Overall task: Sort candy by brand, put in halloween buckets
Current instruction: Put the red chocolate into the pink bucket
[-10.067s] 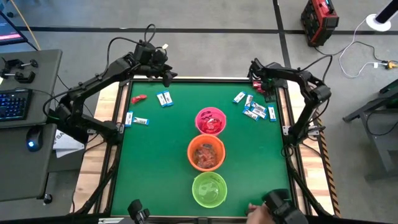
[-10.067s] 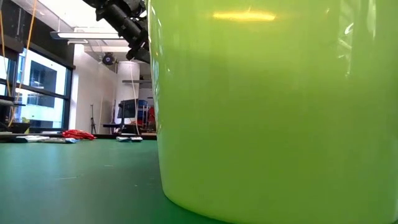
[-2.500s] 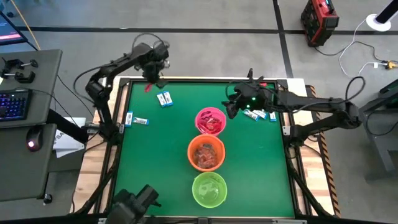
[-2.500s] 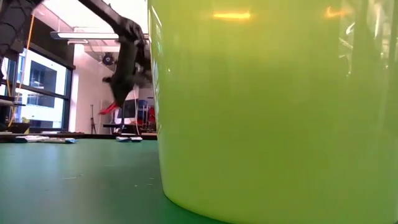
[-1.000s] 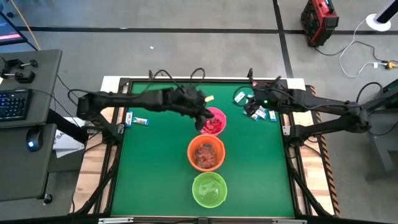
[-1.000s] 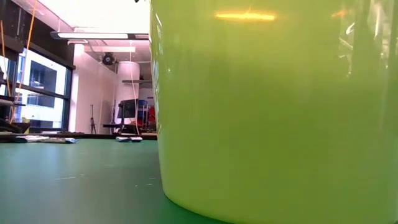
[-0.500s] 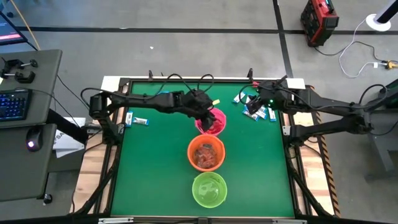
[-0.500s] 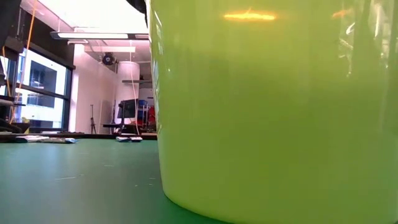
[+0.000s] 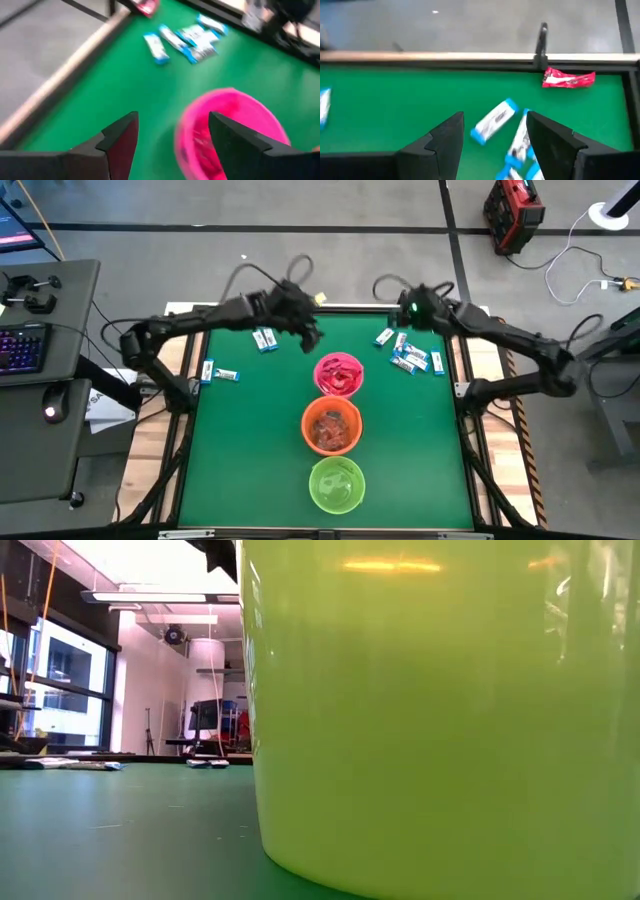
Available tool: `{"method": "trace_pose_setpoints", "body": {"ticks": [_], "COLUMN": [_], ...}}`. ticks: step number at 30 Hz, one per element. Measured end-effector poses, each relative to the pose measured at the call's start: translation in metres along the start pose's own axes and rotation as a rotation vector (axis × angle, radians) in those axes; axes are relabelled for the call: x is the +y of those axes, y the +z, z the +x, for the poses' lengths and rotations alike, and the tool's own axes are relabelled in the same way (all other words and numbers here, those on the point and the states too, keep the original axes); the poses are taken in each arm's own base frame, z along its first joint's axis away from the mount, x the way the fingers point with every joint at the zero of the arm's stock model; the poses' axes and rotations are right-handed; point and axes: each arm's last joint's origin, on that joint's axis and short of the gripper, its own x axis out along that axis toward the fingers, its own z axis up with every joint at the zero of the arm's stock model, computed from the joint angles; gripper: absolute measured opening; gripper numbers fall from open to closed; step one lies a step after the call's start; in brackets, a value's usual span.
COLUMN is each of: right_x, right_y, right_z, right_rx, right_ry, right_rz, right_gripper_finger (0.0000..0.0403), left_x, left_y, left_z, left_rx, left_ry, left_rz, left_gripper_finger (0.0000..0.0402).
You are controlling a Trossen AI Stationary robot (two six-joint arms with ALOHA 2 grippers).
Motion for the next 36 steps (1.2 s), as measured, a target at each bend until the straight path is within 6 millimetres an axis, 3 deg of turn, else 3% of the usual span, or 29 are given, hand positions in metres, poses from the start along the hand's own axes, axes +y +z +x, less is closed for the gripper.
{"method": "trace_pose_setpoints", "body": {"ticks": [5,10,19,23,28,36], "right_x": [-0.028,-0.064,-0.101,-0.107,-0.11,-0.11], "right_y": [0.036,0.055,0.045,0.04,0.036,0.029], "right_z": [0.06,0.107,0.174,0.186,0.19,0.179], "right_rx": [-0.034,-0.079,0.118,0.118,0.126,0.198], "right_ry": [-0.13,-0.246,-0.335,-0.388,-0.439,-0.511], "right_rz": [0.352,0.807,1.122,1.243,1.274,1.211], "right_gripper_finger": [0.0209,0.0209,0.0209,0.0209,0.0209,0.0209], "left_x": [0.039,0.057,0.064,0.064,0.064,0.064], "left_y": [0.009,0.01,0.009,0.009,0.005,0.005], "left_z": [-0.024,-0.043,-0.049,-0.048,-0.048,-0.048], "left_rx": [-0.06,-0.067,-0.059,-0.049,-0.017,-0.012], "left_ry": [0.058,0.037,0.02,0.021,0.022,0.025], "left_rz": [-0.045,-0.047,-0.014,-0.019,-0.044,0.014], "left_gripper_finger": [0.023,0.023,0.023,0.023,0.023,0.0229]}}
